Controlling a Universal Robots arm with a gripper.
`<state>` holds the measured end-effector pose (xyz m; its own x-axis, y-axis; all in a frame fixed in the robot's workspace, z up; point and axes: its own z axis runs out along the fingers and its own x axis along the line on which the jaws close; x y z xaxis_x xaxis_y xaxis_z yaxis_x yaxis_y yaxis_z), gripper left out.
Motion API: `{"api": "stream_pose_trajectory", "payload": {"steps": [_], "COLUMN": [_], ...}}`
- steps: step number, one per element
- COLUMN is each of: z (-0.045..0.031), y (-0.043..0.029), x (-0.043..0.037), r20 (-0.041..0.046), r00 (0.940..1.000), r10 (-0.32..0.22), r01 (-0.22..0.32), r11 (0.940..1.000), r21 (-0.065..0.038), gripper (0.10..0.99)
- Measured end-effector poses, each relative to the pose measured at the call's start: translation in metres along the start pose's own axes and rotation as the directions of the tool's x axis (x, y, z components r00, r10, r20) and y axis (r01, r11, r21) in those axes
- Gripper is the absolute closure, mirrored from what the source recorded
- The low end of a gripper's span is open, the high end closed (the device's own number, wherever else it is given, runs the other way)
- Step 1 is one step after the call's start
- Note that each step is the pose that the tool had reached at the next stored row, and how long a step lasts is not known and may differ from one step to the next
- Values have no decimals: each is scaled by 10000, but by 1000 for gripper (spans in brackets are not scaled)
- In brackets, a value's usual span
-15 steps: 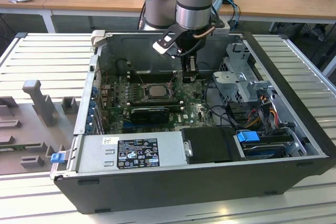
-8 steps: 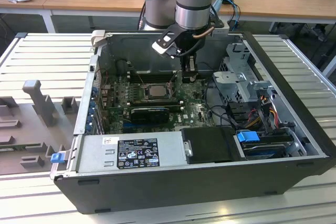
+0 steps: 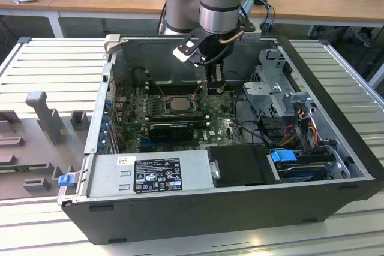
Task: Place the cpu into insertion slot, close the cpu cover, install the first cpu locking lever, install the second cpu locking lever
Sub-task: 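Close the cpu cover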
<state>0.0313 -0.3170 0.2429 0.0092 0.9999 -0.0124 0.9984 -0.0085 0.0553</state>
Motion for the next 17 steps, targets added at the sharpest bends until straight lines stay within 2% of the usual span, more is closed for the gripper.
{"api": "stream_pose_trajectory", "payload": {"steps": [17], "z": [-1], "y": [-35], "x": [0], "r20": [0], "r00": [10000], "r10": [-1], "r01": [1], "r11": [10000], "r21": [0], "gripper": [980]}}
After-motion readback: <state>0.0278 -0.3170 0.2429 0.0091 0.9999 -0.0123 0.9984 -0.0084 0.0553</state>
